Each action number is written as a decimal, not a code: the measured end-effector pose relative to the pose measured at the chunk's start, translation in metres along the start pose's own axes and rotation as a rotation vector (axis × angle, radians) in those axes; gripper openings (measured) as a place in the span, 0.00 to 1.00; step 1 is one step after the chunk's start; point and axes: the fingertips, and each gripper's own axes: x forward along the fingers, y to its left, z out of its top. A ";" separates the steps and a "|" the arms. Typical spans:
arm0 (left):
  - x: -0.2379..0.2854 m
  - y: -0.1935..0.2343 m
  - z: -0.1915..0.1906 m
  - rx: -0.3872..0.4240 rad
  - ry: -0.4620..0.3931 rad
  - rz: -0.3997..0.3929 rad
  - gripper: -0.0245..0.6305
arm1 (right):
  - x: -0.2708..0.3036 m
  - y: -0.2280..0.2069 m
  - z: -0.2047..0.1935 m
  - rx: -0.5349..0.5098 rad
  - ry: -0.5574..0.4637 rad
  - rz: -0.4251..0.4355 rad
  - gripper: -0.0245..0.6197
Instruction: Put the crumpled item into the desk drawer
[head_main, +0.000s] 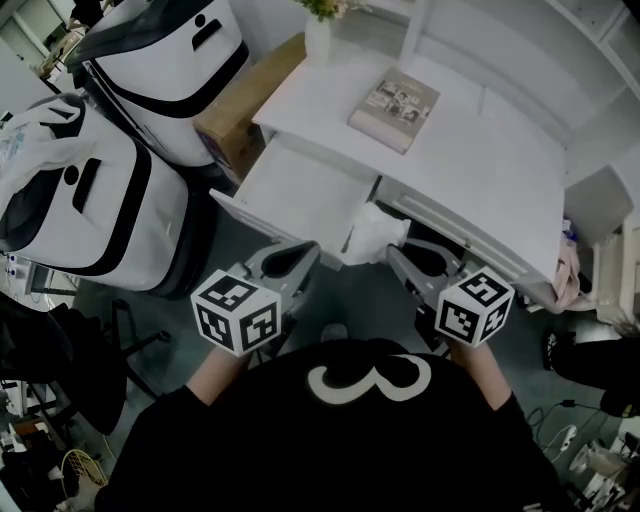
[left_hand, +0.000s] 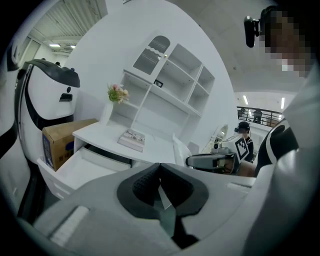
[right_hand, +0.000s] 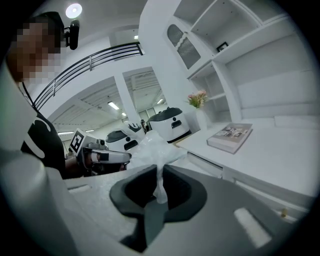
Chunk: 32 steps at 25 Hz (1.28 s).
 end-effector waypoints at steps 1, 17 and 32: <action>0.001 0.006 0.000 -0.002 0.003 0.006 0.05 | 0.005 -0.003 0.000 0.002 0.006 -0.001 0.10; 0.005 0.074 0.000 -0.084 -0.015 0.151 0.05 | 0.083 -0.023 0.004 -0.018 0.122 0.099 0.10; 0.026 0.149 0.013 -0.194 -0.006 0.257 0.05 | 0.193 -0.066 0.018 -0.039 0.270 0.166 0.10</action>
